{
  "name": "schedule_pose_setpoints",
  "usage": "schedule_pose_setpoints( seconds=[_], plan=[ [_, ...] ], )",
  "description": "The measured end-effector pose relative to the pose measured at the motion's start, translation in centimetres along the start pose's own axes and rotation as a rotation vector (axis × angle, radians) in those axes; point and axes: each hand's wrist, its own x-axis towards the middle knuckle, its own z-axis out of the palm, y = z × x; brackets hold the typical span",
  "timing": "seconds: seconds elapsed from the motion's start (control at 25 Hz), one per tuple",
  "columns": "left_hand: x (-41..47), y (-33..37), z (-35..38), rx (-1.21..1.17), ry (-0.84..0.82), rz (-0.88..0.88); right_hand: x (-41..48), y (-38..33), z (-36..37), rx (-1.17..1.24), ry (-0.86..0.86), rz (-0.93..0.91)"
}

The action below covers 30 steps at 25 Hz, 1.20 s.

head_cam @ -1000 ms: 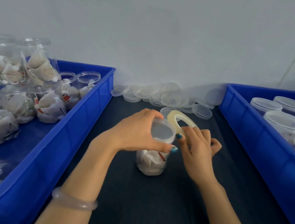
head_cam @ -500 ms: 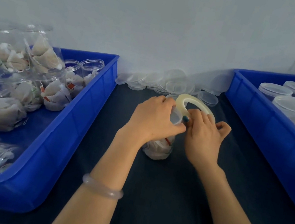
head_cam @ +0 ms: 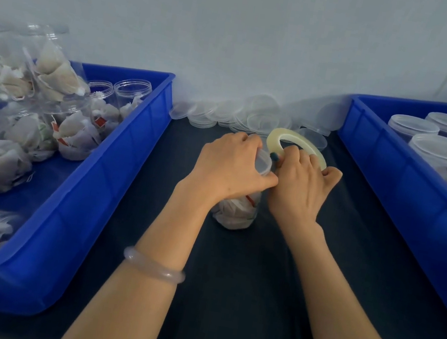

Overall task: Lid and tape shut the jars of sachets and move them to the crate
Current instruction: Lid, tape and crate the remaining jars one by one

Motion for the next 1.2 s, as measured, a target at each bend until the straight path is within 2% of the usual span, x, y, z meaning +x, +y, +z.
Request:
schedule_pose_setpoints(
  seconds=[0.04,0.16,0.2,0.32,0.44,0.64,0.76,0.84,0.96,1.0,1.08,1.2],
  plan=[
    [-0.2,0.1,-0.3,-0.007,-0.009,0.002,0.5,0.3,0.5,-0.014,-0.027,0.017],
    [-2.5,0.6,-0.1,-0.104,-0.016,0.089,3.3,3.5,0.3,-0.004,-0.17,0.285],
    [-2.9,0.7,-0.1,-0.125,-0.027,0.104,3.9,4.4,0.0,0.046,-0.176,0.307],
    [-1.7,0.7,-0.1,-0.127,-0.062,0.064,3.0,4.0,-0.2,0.114,-0.101,0.04],
    [-0.9,1.0,0.4,-0.103,-0.003,0.051,0.6,3.3,-0.1,0.08,-0.208,-0.099],
    [-1.4,0.8,1.2,-0.188,0.082,0.04,-1.4,4.5,1.4,-0.024,-0.427,-0.164],
    [-1.7,0.8,1.4,-0.324,0.125,0.029,-1.5,4.7,1.7,-0.038,-0.541,-0.201],
    [-2.3,0.7,2.1,-0.538,0.222,-0.034,-1.2,4.6,1.1,0.16,-0.524,-0.195],
    [-3.2,0.0,3.3,-0.932,0.356,-0.147,-1.3,3.4,-0.8,0.92,-0.384,-0.03],
    [-3.3,-0.1,3.7,-1.016,0.395,-0.152,-1.4,2.9,-1.4,1.094,-0.368,-0.021],
    [-3.7,-0.1,4.5,-1.099,0.459,-0.16,-2.1,2.0,-2.1,1.177,-0.405,-0.105],
    [-3.5,-0.1,5.4,-1.234,0.432,-0.293,-2.6,1.7,-2.0,1.028,-0.439,-0.195]
  ],
)
